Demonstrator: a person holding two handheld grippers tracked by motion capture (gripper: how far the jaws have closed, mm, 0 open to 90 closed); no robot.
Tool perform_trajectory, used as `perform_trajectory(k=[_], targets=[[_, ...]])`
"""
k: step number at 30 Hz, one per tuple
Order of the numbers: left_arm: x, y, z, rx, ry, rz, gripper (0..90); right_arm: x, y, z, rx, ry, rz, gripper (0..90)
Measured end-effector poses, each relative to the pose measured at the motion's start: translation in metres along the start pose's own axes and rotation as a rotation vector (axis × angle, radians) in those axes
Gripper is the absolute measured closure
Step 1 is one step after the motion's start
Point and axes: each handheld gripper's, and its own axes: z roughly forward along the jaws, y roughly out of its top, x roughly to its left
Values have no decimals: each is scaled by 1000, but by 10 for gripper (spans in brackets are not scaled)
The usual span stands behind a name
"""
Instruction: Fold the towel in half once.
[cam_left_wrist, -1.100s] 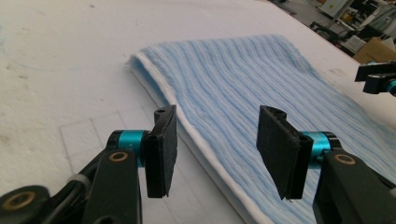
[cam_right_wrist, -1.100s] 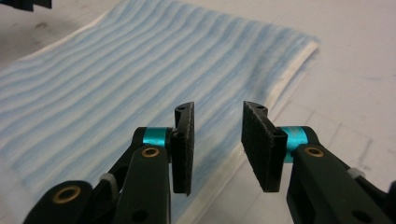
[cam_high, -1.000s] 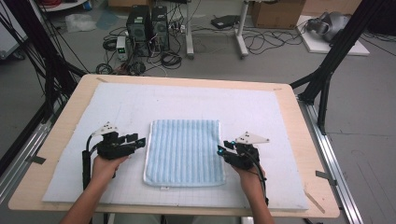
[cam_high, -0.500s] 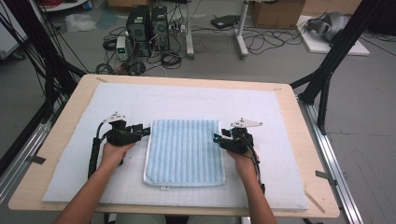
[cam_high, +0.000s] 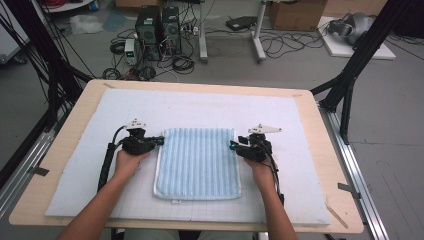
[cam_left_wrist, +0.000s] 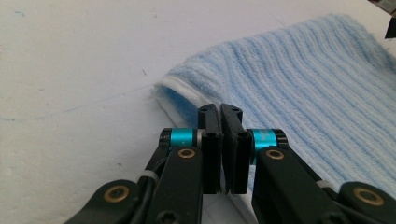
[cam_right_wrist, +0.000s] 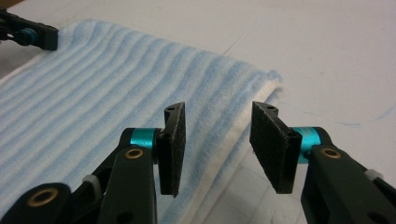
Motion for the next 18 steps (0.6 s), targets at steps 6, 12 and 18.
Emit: perform_trajectory(k=[6,12,18], targets=[[1,2,-3,-45,-15,-21,864,1,0,1,3,-12,8,616],[3,2,-5,-64,-21,-33,863,-3,-3,15,53,-25,21,811],[7,3,-4,-89,-18,-57,864,0,2,17,38,-33,-39,880]])
